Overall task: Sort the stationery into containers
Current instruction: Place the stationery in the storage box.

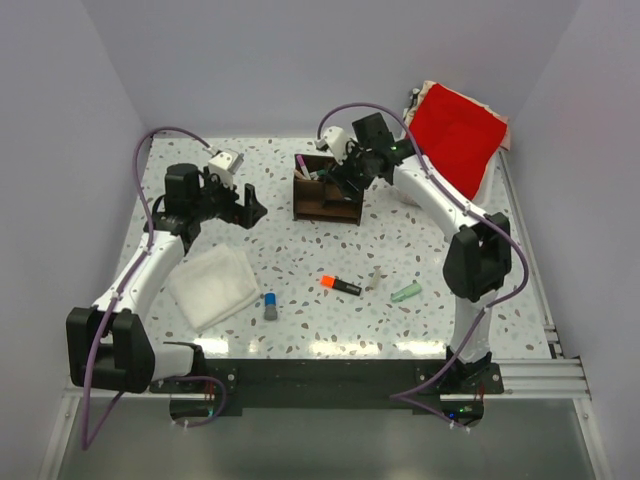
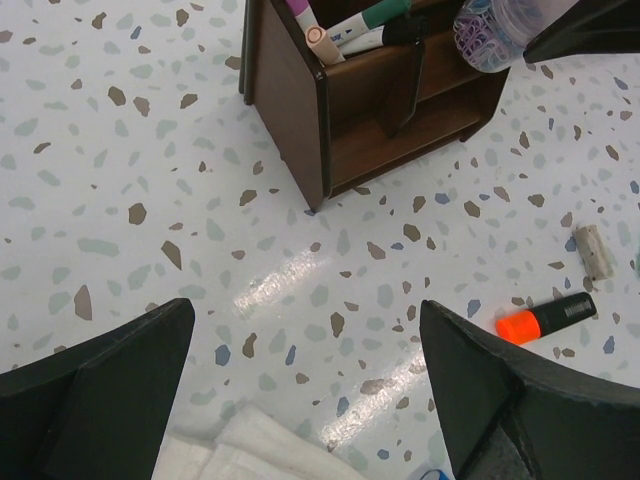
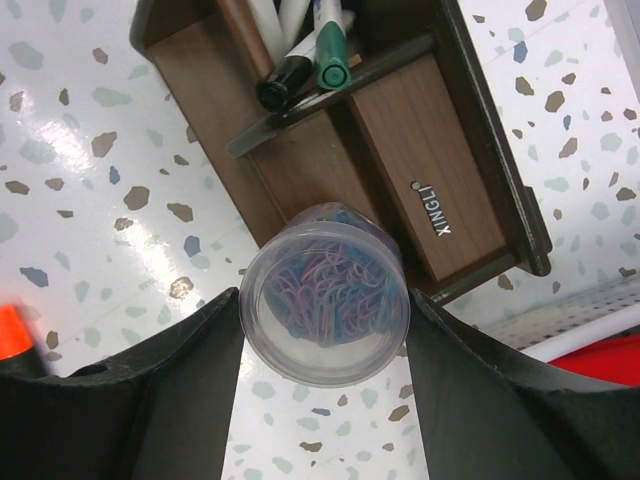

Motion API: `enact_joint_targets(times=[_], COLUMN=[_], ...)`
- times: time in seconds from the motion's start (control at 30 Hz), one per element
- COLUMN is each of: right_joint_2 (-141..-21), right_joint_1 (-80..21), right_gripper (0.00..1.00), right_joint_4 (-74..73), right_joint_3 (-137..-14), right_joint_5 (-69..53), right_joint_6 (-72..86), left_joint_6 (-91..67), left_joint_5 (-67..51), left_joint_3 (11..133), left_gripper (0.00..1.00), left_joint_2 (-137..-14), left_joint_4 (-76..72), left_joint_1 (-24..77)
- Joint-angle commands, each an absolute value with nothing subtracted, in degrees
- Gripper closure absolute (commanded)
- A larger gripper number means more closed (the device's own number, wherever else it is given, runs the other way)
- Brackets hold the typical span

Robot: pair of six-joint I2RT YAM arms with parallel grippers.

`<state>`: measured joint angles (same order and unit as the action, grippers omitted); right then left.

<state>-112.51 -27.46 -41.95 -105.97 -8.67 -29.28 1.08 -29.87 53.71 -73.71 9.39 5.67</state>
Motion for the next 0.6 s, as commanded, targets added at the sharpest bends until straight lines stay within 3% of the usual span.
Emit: enact_joint_targets(times=[0.0, 0.57], right_joint_2=[-114.0, -117.8], right_joint_1=[-26.7, -25.4], right_gripper=[0.42, 0.4], right_joint_4=[-39.4, -39.6], right_joint_3=[-111.0, -112.1], right_joint_5=[-7.7, -6.6], right_joint_6=[-28.3, -27.6], left_joint_6=[0.4, 0.4], left_joint_5=[-31.0, -31.4], left_joint_3=[54.4, 54.9], left_gripper=[0.0, 0.0], left_joint_2=[-74.7, -76.5], left_joint_4=[6.8, 6.6], left_joint_1=[5.3, 5.1])
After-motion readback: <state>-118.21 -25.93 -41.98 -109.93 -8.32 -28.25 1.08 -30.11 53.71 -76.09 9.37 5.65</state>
